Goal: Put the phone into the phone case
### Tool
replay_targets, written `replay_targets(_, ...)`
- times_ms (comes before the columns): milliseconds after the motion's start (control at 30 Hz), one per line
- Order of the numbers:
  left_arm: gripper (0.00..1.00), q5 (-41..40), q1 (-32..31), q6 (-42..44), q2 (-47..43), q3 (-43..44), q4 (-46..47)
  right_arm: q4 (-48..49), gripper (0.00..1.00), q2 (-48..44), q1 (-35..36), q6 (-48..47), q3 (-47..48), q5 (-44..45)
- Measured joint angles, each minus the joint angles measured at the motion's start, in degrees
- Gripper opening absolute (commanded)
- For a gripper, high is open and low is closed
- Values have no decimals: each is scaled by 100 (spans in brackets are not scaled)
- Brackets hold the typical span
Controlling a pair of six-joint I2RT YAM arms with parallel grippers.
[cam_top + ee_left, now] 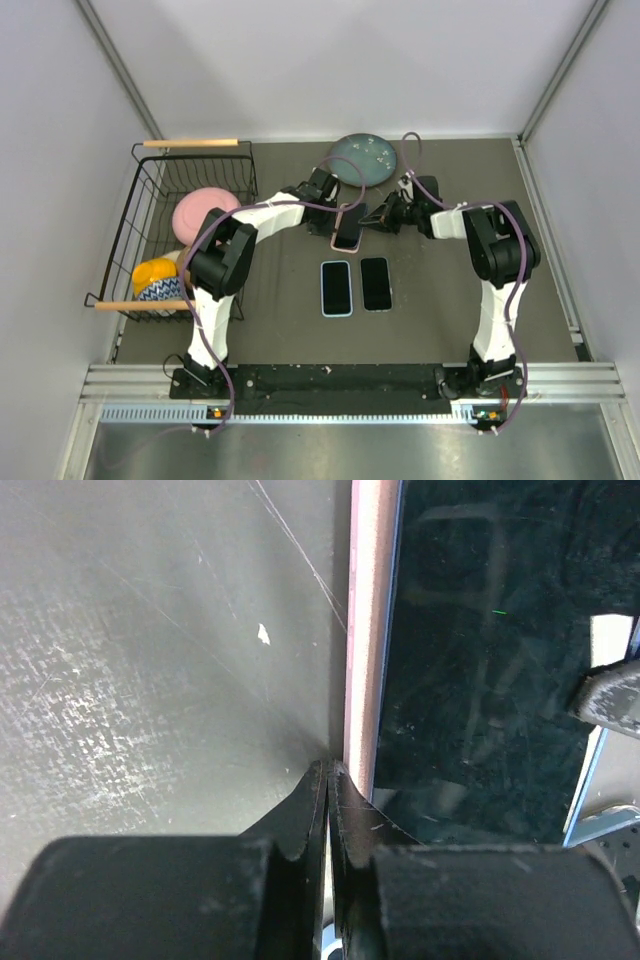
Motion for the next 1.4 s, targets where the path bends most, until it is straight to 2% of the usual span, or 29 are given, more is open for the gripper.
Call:
replay_targets(233,8,184,28,48,0,0,-20,35,3,142,0,-90,42,15)
replay_targets(333,8,308,44,116,0,0,-17,-31,8,175,4,-177,131,20)
replay_targets(567,9,520,66,284,0,4,-33,-879,11,197,186,-872,647,509)
replay_targets(667,10,538,68,310,0,17,-55,-977,16,192,238,-1027,680,686)
replay_targets(800,10,573,70,304,0,28,-76,-1075,31,177,286,-1134,737,798)
replay_targets(900,10,645,70,323,13,96,-184,-1029,32,168,334,-1178,745,798)
replay_targets(1033,15,664,79,435,129,560,-664,-1014,36,144,367,-1239,732,841)
replay_targets(1267,23,688,236,332,114,916,-638,-1075,44,-129,452,-1228,514,907)
replay_targets(1400,37,686,367,258,114,920,-638,-1423,49,-457,466,-1226,319,1064)
